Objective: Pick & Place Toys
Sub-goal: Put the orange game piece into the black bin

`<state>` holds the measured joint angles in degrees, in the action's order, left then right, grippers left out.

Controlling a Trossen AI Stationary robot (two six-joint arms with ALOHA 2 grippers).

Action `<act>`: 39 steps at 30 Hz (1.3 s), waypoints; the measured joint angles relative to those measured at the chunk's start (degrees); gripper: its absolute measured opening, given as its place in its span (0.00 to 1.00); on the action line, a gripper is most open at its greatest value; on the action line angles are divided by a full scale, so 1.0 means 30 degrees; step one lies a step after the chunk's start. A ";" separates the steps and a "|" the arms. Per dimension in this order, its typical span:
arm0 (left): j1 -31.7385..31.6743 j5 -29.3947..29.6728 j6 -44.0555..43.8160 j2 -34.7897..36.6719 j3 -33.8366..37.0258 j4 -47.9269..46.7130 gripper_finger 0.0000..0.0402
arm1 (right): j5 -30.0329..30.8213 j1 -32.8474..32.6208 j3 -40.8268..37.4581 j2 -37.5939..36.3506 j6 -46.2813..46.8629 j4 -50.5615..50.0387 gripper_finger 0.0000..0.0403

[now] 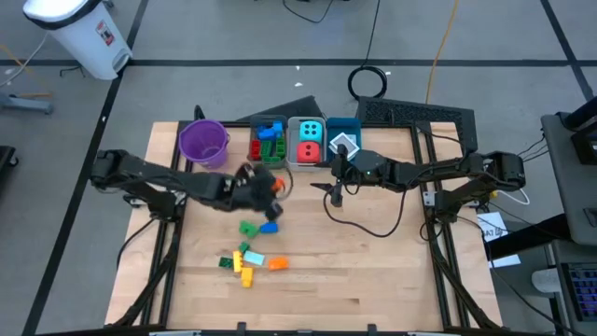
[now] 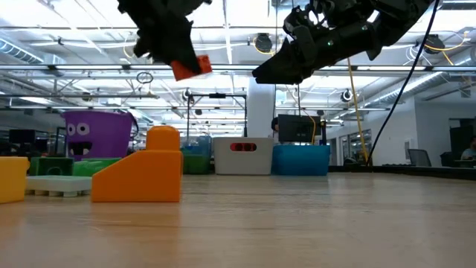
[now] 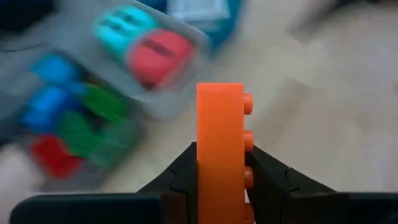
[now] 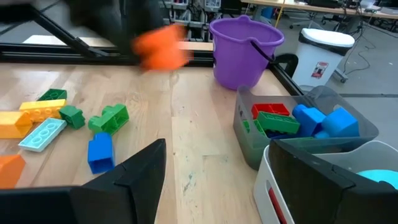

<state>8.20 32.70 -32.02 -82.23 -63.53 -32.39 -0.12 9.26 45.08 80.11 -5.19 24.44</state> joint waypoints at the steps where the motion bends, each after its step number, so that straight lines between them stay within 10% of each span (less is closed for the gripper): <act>1: -0.0498 0.0546 -0.0082 0.0258 0.0000 0.0010 0.25 | -0.0001 0.0000 0.0000 -0.0006 -0.0001 -0.0009 0.64; 28: -1.3450 0.1082 0.1383 -0.5006 0.0232 0.4605 0.24 | -0.0005 0.0000 0.0000 -0.0006 -0.0111 0.0038 0.64; 39: -1.3556 0.0238 0.3416 -0.5359 0.0226 0.5086 0.69 | -0.0023 0.0000 0.0000 -0.0004 -0.0147 0.0032 0.64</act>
<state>-32.47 33.42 -21.78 -98.30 -62.85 -17.13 -0.19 9.26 45.08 80.10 -5.63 24.54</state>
